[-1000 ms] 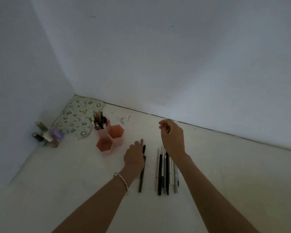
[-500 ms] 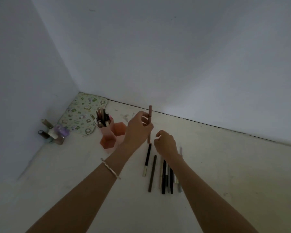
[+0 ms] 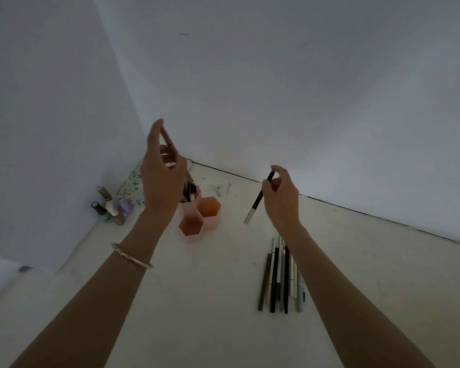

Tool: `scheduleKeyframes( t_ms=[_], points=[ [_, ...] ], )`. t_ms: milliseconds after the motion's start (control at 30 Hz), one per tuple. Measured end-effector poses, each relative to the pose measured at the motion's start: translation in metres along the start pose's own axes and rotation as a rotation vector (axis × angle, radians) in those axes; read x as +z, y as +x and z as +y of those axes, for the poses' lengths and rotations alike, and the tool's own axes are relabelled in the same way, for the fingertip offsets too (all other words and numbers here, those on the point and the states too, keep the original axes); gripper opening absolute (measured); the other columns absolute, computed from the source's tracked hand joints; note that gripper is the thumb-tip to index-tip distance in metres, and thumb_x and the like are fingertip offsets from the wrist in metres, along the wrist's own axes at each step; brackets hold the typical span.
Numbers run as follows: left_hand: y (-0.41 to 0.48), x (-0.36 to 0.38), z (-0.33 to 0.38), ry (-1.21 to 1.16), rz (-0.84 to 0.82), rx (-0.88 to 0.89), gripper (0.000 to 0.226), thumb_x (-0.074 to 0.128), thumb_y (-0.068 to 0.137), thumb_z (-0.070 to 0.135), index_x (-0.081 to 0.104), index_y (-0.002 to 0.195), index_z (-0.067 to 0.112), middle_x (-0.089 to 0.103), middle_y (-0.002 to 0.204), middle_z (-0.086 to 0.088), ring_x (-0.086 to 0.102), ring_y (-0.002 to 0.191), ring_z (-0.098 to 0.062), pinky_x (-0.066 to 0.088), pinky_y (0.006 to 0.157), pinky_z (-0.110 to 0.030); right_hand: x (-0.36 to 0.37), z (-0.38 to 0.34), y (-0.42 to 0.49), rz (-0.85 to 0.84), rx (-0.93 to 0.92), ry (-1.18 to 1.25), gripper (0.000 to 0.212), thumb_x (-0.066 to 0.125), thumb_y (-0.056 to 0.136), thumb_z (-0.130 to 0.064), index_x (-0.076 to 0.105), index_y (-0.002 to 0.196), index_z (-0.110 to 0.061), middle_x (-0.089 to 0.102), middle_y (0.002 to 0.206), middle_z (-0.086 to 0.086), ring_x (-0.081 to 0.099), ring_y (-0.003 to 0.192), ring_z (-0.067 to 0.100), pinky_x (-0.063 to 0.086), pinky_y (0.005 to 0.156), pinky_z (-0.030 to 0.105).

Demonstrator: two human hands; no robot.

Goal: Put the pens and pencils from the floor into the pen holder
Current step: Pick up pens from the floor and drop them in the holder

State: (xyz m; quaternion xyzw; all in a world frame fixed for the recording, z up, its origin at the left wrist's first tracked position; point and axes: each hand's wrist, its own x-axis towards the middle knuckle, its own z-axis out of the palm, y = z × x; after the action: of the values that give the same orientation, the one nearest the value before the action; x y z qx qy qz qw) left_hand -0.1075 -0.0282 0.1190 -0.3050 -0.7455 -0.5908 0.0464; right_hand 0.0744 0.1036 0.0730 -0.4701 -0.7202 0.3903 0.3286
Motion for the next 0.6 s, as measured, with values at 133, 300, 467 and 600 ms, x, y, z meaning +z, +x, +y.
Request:
scheduleKeyframes(
  t_ms=[133, 300, 467, 600],
  points=[
    [-0.005, -0.006, -0.025, 0.031, 0.001, 0.034, 0.055, 0.058, 0.092, 0.004, 0.04, 0.14, 0.025, 0.057, 0.11, -0.007, 0.064, 0.079, -0.007, 0.055, 0.07, -0.015, -0.001, -0.029, 0.001, 0.12, -0.091, 0.182, 0.028, 0.055, 0.093, -0.012, 0.052, 0.118, -0.022, 0.057, 0.072, -0.001, 0.05, 0.058, 0.006, 0.043, 0.055, 0.014],
    [-0.024, -0.005, -0.051, 0.34, -0.14, 0.227, 0.022, 0.061, 0.09, 0.006, 0.068, 0.111, 0.007, 0.064, 0.104, -0.011, 0.062, 0.094, -0.027, 0.053, 0.084, -0.042, 0.008, -0.043, -0.011, 0.19, -0.162, 0.281, 0.027, 0.06, 0.09, -0.014, 0.048, 0.113, -0.024, 0.061, 0.074, -0.005, 0.059, 0.068, 0.005, 0.047, 0.064, 0.015],
    [-0.027, -0.018, -0.057, 0.43, -0.019, 0.17, 0.029, 0.056, 0.088, 0.009, 0.069, 0.114, 0.008, 0.062, 0.118, -0.012, 0.051, 0.115, -0.03, 0.042, 0.101, -0.044, 0.033, -0.064, -0.022, 0.139, -0.273, 0.352, 0.026, 0.062, 0.09, -0.016, 0.046, 0.106, -0.028, 0.067, 0.082, -0.007, 0.065, 0.075, 0.006, 0.049, 0.069, 0.012],
    [-0.02, -0.031, -0.05, 0.318, -0.02, 0.074, 0.04, 0.051, 0.082, 0.001, 0.062, 0.119, 0.009, 0.059, 0.118, -0.01, 0.05, 0.114, -0.026, 0.042, 0.1, -0.037, 0.065, -0.079, -0.026, 0.048, -0.382, 0.244, 0.027, 0.06, 0.093, -0.017, 0.042, 0.109, -0.03, 0.064, 0.085, -0.007, 0.064, 0.079, 0.008, 0.053, 0.074, 0.021]
  ],
)
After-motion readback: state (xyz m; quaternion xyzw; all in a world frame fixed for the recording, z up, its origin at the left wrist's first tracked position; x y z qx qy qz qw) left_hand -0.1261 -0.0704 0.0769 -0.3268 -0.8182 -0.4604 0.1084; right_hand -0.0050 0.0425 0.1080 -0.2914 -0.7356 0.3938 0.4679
